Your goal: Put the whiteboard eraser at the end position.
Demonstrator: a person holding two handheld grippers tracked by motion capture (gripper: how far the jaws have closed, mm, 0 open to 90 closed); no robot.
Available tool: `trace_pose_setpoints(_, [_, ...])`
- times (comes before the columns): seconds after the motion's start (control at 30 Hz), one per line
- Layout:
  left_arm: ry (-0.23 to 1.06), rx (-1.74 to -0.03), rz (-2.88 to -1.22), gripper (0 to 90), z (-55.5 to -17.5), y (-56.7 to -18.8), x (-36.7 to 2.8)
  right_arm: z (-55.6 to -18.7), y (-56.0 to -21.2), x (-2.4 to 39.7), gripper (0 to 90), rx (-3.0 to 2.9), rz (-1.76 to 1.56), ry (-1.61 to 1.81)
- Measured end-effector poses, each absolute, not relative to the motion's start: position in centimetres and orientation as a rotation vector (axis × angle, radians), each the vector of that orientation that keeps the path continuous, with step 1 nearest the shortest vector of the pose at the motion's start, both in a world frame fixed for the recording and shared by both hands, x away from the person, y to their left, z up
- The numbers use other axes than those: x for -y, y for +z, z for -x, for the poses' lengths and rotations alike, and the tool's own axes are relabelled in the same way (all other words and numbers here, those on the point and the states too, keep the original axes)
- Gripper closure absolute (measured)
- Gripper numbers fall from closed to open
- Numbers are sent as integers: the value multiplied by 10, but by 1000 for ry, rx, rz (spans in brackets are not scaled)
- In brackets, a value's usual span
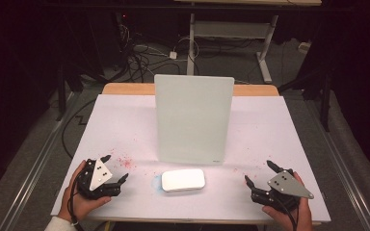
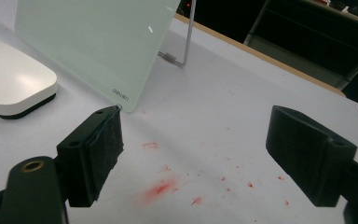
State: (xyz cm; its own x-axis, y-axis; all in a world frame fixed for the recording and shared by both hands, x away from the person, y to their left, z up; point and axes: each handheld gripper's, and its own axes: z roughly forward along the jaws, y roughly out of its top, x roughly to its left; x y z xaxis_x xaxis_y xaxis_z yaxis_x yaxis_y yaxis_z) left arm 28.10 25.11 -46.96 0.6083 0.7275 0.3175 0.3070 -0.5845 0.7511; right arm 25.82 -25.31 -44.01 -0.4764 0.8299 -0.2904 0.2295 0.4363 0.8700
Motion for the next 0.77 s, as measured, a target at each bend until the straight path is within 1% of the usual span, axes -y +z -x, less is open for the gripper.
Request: trace_pose_setpoints(0.77, [803,-826,-2192,175,-285,-472,-248,-260,-442,253,189,-1962,-886,1019])
